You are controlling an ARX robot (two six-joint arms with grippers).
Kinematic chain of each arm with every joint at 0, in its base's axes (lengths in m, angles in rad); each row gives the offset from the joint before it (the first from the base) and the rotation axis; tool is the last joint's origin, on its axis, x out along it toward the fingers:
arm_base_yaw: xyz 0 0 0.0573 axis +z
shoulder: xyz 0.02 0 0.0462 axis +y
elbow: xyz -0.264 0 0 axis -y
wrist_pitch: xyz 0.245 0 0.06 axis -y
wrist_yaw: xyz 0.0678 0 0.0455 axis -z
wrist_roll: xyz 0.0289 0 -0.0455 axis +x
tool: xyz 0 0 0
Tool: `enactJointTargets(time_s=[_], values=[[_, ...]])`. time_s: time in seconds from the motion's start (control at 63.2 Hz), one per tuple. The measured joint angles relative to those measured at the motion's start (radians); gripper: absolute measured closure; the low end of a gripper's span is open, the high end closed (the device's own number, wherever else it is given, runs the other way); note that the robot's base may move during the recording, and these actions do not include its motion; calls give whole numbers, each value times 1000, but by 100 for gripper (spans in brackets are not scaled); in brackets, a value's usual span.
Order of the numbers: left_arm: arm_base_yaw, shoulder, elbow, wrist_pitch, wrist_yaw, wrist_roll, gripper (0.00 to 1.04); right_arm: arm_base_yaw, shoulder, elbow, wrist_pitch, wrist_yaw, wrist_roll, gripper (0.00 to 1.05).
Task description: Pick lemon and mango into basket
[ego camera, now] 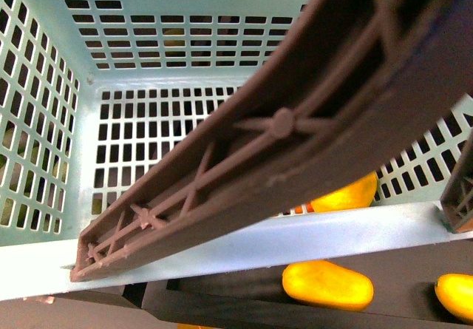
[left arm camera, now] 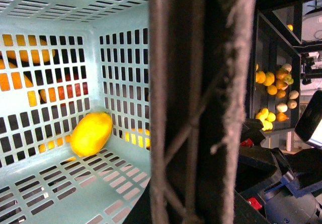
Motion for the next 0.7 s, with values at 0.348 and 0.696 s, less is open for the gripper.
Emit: enactJointTargets(time_s=[0.348, 0.696], values=[[-1, 2, -3, 0, -4, -3, 100, -87, -175, -46, -59, 189, -47, 9], [-2, 2, -3, 0, 4, -6, 100, -175, -317, -336, 436, 143, -369, 44]])
